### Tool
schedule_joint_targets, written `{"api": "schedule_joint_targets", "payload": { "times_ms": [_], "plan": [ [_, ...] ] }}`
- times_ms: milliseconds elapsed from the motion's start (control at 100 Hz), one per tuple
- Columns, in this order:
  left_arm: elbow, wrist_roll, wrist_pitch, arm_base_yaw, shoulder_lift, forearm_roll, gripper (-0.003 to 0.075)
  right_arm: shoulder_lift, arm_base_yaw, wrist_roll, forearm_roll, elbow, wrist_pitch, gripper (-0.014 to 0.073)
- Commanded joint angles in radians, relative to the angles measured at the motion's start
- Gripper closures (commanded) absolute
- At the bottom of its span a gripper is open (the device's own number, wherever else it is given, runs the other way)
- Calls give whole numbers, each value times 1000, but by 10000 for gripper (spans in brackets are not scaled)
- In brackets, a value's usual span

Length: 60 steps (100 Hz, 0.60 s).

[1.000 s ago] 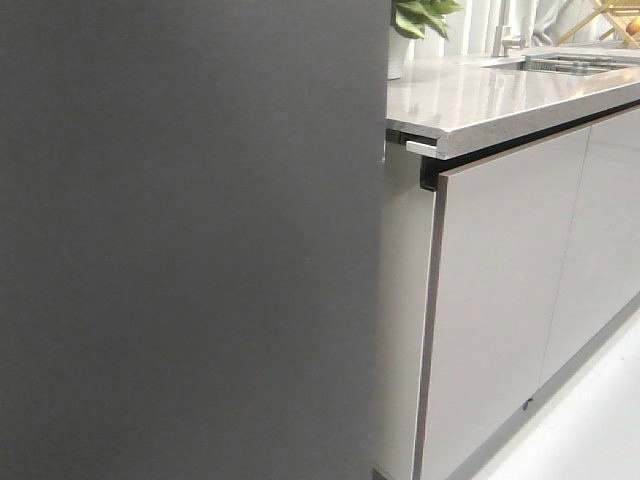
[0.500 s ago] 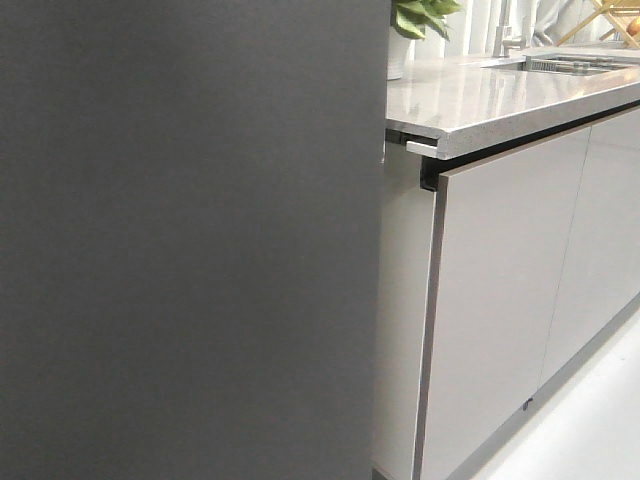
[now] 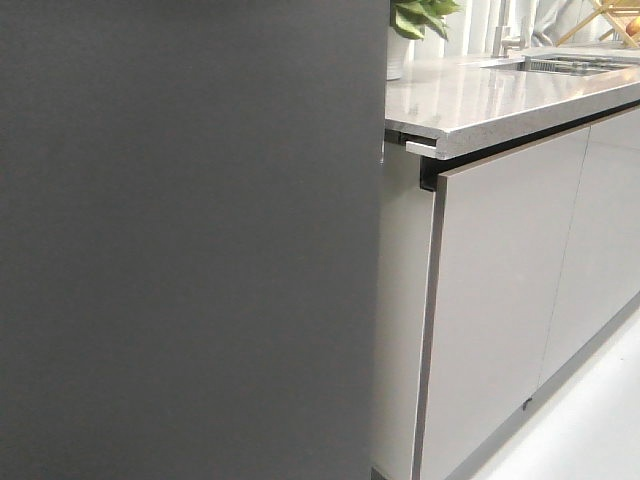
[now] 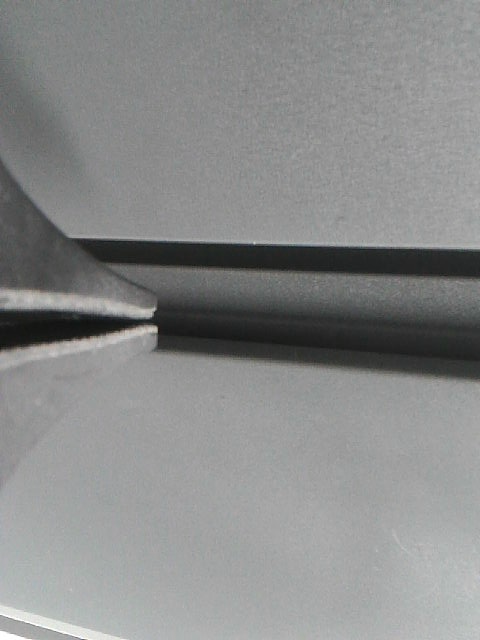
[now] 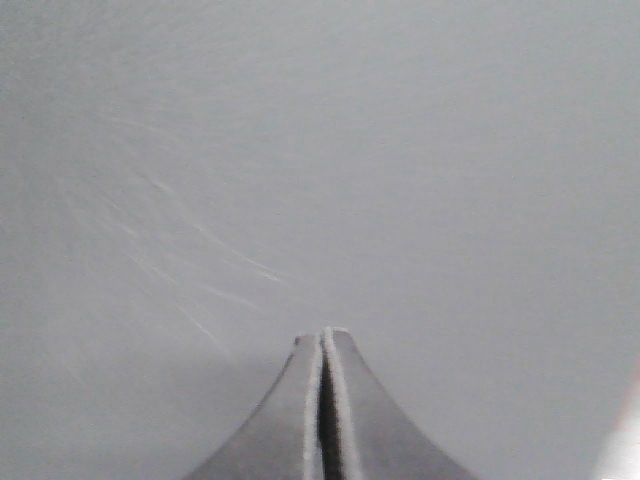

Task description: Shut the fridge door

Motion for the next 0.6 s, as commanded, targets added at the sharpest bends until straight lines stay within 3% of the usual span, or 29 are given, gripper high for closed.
{"api": "schedule_joint_targets", "payload": {
  "times_ms": [0,590],
  "plan": [
    [28,-3,-77,-2,19,-2,741,-133,-40,-6,-53,64,-76,670],
    [28,-3,-77,-2,19,-2,741,-735,-385,69,-57,654,-107,670]
  ]
}}
